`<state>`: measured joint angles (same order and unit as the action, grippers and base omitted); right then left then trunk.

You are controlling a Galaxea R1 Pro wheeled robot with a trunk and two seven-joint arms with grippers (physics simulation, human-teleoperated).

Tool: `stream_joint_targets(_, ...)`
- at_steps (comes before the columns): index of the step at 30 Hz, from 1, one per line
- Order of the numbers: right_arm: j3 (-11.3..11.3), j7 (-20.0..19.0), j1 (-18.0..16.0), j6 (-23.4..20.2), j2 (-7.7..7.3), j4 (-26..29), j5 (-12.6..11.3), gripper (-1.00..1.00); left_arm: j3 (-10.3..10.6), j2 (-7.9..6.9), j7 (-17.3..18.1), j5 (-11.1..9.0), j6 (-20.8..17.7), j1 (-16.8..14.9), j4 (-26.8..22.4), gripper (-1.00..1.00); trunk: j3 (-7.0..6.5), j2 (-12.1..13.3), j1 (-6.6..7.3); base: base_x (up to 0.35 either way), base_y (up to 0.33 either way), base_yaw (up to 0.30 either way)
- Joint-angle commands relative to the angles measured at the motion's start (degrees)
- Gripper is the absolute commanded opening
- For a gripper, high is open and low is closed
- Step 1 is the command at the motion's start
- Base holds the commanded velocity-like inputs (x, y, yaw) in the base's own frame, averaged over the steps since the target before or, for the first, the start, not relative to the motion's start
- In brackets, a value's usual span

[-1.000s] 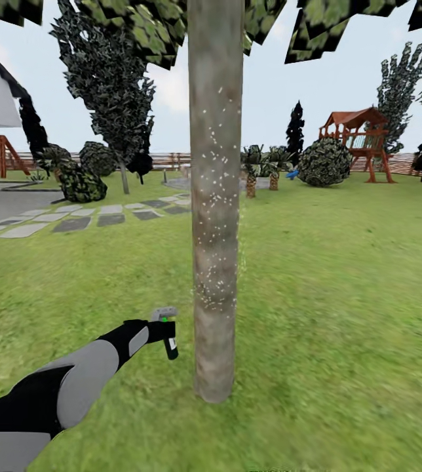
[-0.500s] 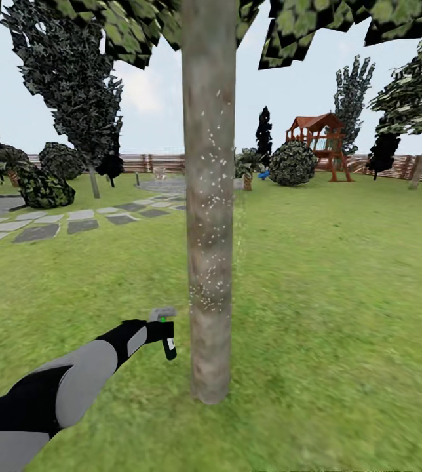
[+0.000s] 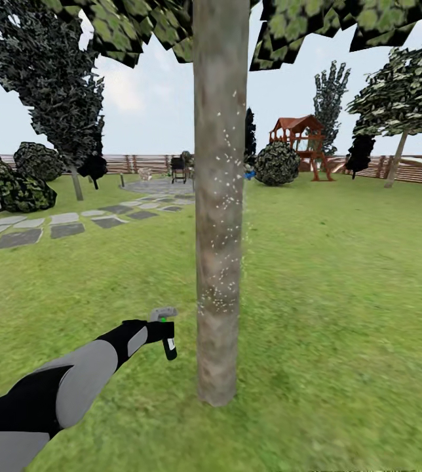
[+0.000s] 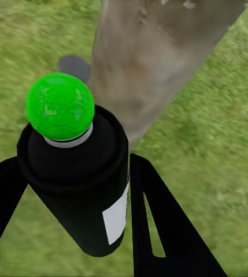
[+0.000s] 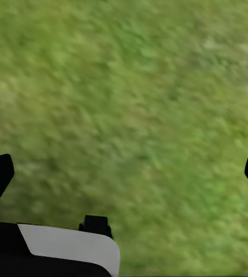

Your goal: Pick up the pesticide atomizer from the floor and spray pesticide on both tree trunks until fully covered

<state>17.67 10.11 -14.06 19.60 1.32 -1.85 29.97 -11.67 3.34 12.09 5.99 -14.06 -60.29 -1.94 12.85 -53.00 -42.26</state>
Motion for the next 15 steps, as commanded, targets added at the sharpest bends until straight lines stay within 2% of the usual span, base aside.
stream_joint_targets(1, 0.0, 0.0, 0.0, 0.0, 0.00, 0.0, 0.0, 1.00, 0.0, 0.00, 0.0, 0.0, 0.0, 0.0, 0.0, -1.00, -0.02, 0.0, 0.00, 0.130, 0.350, -0.275)
stream_joint_targets(15, 0.0, 0.0, 0.0, 0.0, 0.09, 0.0, 0.0, 1.00, 0.0, 0.00, -0.1, 0.1, 0.0, 0.0, 0.0, -1.00, -0.30, 0.0, 0.00, 0.140, 0.350, -0.277)
